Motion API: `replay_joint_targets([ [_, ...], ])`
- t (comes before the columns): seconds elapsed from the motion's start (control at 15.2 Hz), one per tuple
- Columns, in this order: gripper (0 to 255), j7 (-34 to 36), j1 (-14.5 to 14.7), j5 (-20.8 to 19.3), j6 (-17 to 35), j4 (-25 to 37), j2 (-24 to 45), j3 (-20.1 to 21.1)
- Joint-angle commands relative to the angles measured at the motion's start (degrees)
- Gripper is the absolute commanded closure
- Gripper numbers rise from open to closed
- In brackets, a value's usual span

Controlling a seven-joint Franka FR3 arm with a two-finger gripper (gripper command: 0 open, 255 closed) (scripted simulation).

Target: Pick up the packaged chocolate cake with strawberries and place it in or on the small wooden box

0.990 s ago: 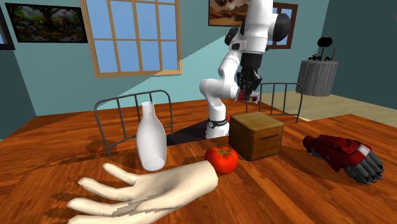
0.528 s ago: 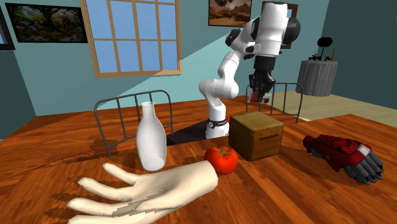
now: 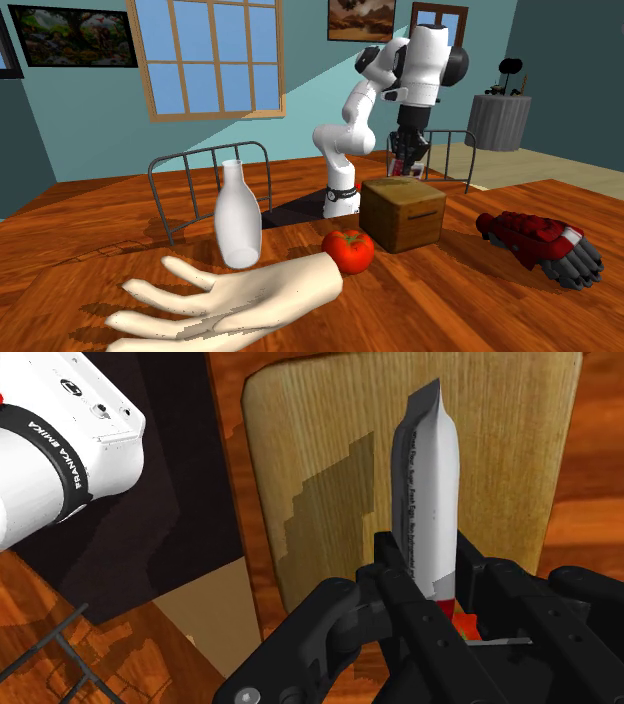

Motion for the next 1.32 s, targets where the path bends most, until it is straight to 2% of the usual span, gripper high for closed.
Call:
replay_joint_targets([
  [0.0, 255, 0.0, 0.1, 0.5, 1.4, -1.2, 0.2, 0.8],
  [0.13, 255, -0.1, 0.2, 1.2, 3.1, -2.6, 0.3, 1.7],
  [0.66, 255, -0.1, 0.2, 1.2, 3.1, -2.6, 0.3, 1.7],
  [0.73, 0, -0.1, 0.2, 1.2, 3.1, -2.6, 0.3, 1.7],
  [1.06, 0, -0.1, 0.2, 1.2, 3.1, -2.6, 0.3, 1.7],
  [1.25, 0, 0.5, -0.2, -0.8, -2.4, 2.5, 0.1, -0.9],
])
